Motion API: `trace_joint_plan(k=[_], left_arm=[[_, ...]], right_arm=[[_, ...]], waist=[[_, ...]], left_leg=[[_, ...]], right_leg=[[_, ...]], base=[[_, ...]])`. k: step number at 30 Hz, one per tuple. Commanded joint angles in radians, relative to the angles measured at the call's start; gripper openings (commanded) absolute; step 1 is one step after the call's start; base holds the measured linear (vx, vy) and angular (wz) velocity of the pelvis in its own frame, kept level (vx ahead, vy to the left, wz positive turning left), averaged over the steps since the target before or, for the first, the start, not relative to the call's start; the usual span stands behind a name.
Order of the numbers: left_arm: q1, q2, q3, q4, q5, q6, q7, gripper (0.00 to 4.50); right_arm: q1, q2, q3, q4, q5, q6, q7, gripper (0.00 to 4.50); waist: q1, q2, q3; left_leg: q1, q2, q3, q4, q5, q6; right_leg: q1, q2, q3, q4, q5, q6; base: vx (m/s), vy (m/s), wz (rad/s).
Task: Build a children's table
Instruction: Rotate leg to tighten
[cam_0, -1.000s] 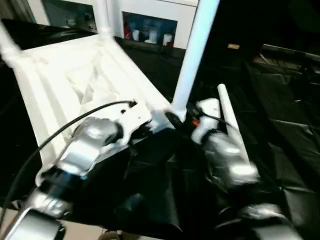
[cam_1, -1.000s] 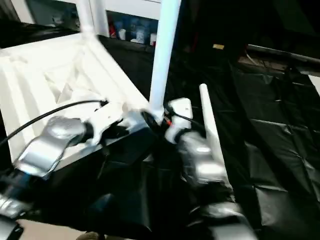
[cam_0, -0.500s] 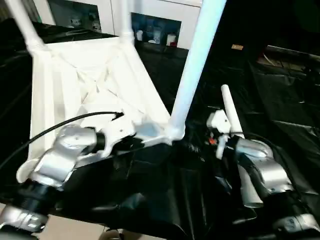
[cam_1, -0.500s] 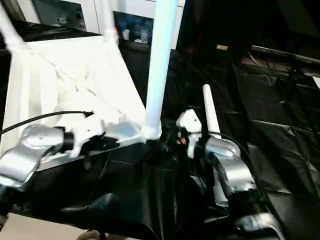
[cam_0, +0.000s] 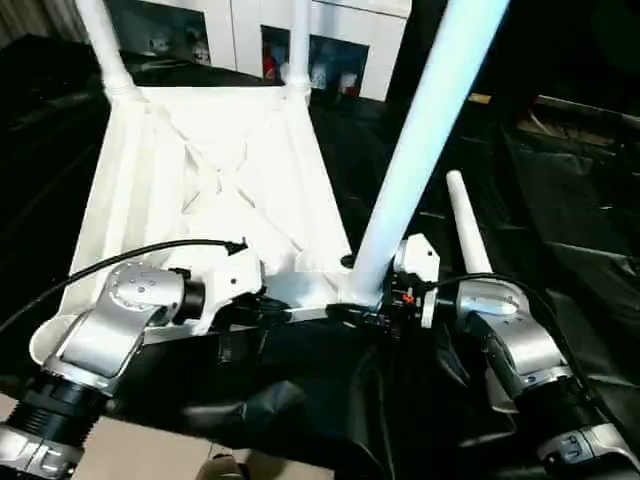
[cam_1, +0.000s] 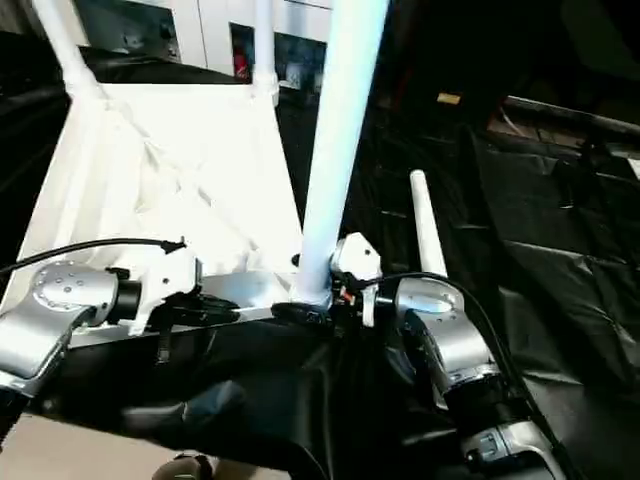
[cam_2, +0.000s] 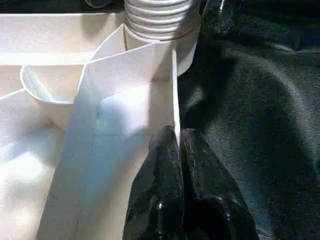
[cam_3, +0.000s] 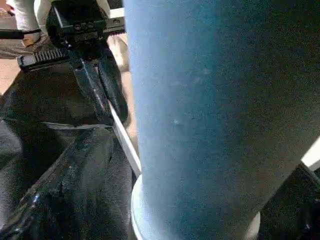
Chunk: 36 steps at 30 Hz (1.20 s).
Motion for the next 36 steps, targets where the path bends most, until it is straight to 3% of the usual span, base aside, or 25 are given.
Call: trace_joint_plan(k=[1,6,13,23,29,32,36], left_arm=[[0.004,-0.020,-0.025,-0.024,-0.022,-0.028,-0.026,0.00],[0.004,-0.014,-0.024,-0.018,-0.023,-0.034,-0.026,0.00],[0.005,-0.013,-0.022,-0.015,-0.024,-0.039,-0.027,0.00],[0.000,-0.009,-0.019,0.002,-0.021,-0.047,-0.033,0.00],[0.003,-0.011,-0.021,0.014,-0.018,-0.043,-0.031,0.00],[0.006,-0.021,-0.024,0.028,0.000,-0.035,0.001,0.00],[0.001,-0.043,-0.031,0.060,0.048,-0.016,0.077,0.00]], right_arm=[[-0.003,-0.007,0.030,-0.005,-0.011,-0.011,0.040,4.09],[0.000,-0.023,0.034,0.004,-0.016,-0.029,0.063,4.09],[-0.010,-0.031,0.022,0.042,-0.028,-0.046,0.060,3.59],[-0.017,-0.039,0.026,0.095,-0.054,-0.083,0.050,2.83],[-0.004,-0.023,0.016,0.121,-0.057,-0.084,0.023,2.74],[0.008,0.009,-0.008,0.151,-0.060,-0.061,-0.062,2.73],[0.018,0.068,-0.049,0.182,-0.061,-0.012,-0.213,2.72]], waist=[[-0.002,0.008,-0.058],[-0.001,0.009,-0.064],[0.001,0.008,-0.065],[0.003,0.010,-0.067],[0.002,0.011,-0.064],[0.001,0.010,-0.059],[-0.005,0.006,-0.045]], left_leg=[[0.013,0.029,0.002,-0.057,-0.086,0.067],[0.012,0.026,0.003,-0.050,-0.032,0.099],[0.013,0.027,0.003,-0.049,-0.054,0.093],[0.013,0.026,0.004,-0.046,-0.032,0.104],[0.012,0.026,0.003,-0.046,-0.046,0.101],[0.012,0.027,0.003,-0.050,-0.077,0.087],[0.016,0.026,-0.002,-0.062,-0.205,0.023]], right_leg=[[0.052,-0.070,0.055,-0.053,-0.021,-0.236],[0.056,-0.068,0.053,-0.043,0.080,-0.258],[0.056,-0.069,0.053,-0.044,0.042,-0.264],[0.058,-0.067,0.052,-0.038,0.091,-0.275],[0.057,-0.068,0.052,-0.040,0.069,-0.276],[0.055,-0.069,0.053,-0.046,0.017,-0.266],[0.049,-0.073,0.056,-0.072,-0.236,-0.208]], base=[[0.000,0.000,0.00],[0.000,0.000,0.00],[0.000,0.000,0.00],[0.000,0.000,0.00],[0.000,0.000,0.00],[0.000,0.000,0.00],[0.000,0.000,0.00]])
